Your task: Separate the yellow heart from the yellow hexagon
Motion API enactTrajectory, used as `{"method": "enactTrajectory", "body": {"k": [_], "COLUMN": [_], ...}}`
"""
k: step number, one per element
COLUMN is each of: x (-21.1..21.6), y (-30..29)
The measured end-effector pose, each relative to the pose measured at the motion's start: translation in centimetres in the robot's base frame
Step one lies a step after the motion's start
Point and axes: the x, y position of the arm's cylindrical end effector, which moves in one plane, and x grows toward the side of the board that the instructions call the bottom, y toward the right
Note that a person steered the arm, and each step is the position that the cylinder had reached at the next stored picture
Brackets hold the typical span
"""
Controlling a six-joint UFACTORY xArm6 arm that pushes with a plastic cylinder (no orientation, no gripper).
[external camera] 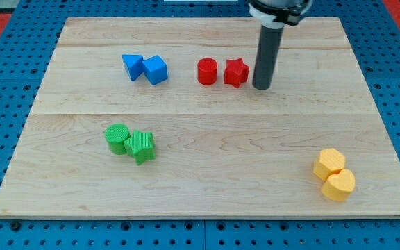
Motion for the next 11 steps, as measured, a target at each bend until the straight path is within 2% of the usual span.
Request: {"method": "enactTrajectory", "body": {"k": [1,3,4,5,8,9,11], "x": [3.6,15.7,18.0,20.9,17.0,15.0,17.9], "y": [5.1,13.6,16.9,9.1,-8.3,-11.6,-12.3]}}
